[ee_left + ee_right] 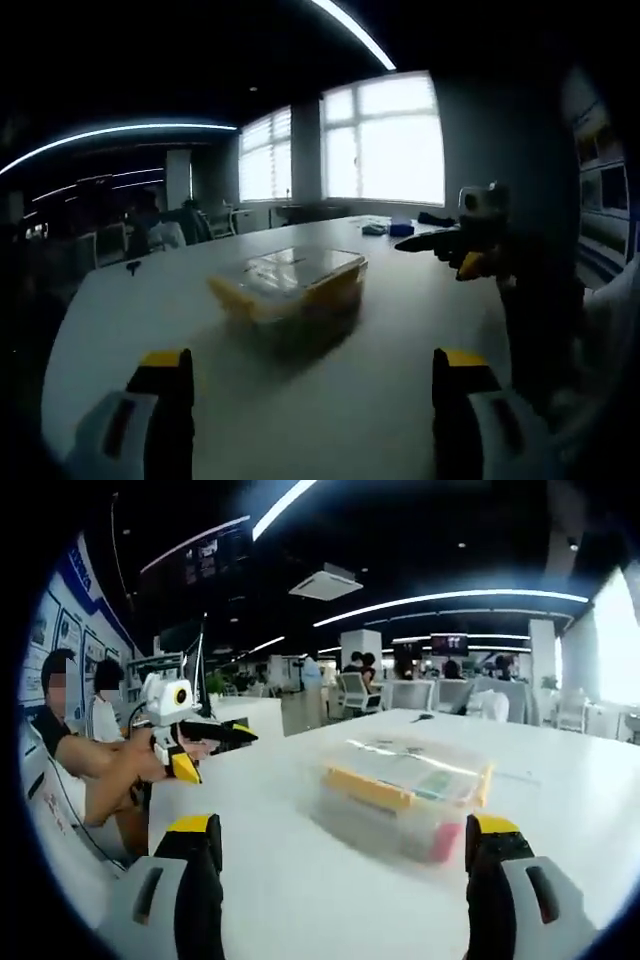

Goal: Arrange the small medicine boxes into an aligned row inside the storage area until every box is upright, visible, and separated from the surrounding clutter.

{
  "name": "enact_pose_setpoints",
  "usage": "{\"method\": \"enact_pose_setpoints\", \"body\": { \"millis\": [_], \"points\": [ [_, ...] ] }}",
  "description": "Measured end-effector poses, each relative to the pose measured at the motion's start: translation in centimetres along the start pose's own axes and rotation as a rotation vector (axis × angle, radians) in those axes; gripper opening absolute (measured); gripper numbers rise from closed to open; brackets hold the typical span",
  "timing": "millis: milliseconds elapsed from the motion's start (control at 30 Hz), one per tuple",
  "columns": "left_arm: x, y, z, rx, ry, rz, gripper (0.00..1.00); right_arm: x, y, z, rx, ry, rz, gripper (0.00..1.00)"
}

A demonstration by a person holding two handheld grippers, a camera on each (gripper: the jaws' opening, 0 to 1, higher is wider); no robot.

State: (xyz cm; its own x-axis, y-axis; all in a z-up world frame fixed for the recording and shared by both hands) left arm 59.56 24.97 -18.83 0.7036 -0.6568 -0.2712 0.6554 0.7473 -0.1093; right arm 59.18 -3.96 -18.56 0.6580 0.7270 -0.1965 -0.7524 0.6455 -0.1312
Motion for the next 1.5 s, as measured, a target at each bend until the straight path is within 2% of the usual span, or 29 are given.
{"method": "enact_pose_setpoints", "body": {
  "millis": [133, 233, 400, 633, 700, 767, 833, 933, 1200, 1500],
  "points": [
    [-2.3, -1.1, 0.1, 0.006, -0.021, -0.005, 1.00, -1.3, 2.1, 0.8, 0.034, -0.047, 0.016, 1.00],
    [-4.0, -1.8, 0.0, 0.018, -0.025, -0.002, 1.00, -2.5, 3.1, 1.1, 0.037, -0.055, 0.005, 1.00],
    [-6.8, -2.6, -1.5, 0.027, -0.022, 0.012, 1.00, -3.8, 5.1, 0.9, 0.017, -0.040, 0.013, 1.00],
    [-9.9, -3.6, -4.2, 0.027, -0.032, 0.040, 1.00, -4.9, 8.3, -0.7, -0.065, 0.056, 0.015, 1.00],
    [-10.6, -3.8, -5.1, 0.026, -0.031, 0.040, 1.00, -4.8, 8.9, -1.2, -0.138, 0.088, -0.014, 1.00],
    [-11.0, -3.8, -6.0, 0.028, -0.002, 0.051, 1.00, -4.7, 9.4, -1.4, -0.184, 0.113, -0.034, 1.00],
    [-11.6, -3.9, -6.7, 0.040, 0.015, 0.057, 1.00, -4.4, 10.3, -1.1, -0.175, 0.079, -0.040, 1.00],
    [-12.5, -4.0, -7.0, 0.048, 0.007, 0.083, 1.00, -4.4, 11.4, -0.9, -0.120, 0.010, -0.020, 1.00],
    [-14.8, -3.7, -8.5, 0.006, -0.025, 0.121, 1.00, -6.4, 11.7, -2.4, -0.064, -0.018, -0.032, 1.00],
    [-16.2, -4.2, -9.4, 0.001, -0.028, 0.133, 0.99, -7.1, 11.0, -3.2, -0.047, 0.020, -0.073, 1.00]
  ]
}}
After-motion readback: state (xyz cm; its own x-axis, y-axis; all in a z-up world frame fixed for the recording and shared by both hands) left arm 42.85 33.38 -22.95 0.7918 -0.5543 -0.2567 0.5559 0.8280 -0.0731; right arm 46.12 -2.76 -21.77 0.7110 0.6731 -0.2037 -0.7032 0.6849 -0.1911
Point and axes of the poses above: the point that each gripper's makers call its tool centre point, and the gripper's own axes: x roughly forward along the fingers, y roughly to its left, z roughly out of its top, the point moved 6 cm from there along -x, roughly backward along the fingers, and after that the axes turned 9 degrees about -x, right-handed, at the moved point
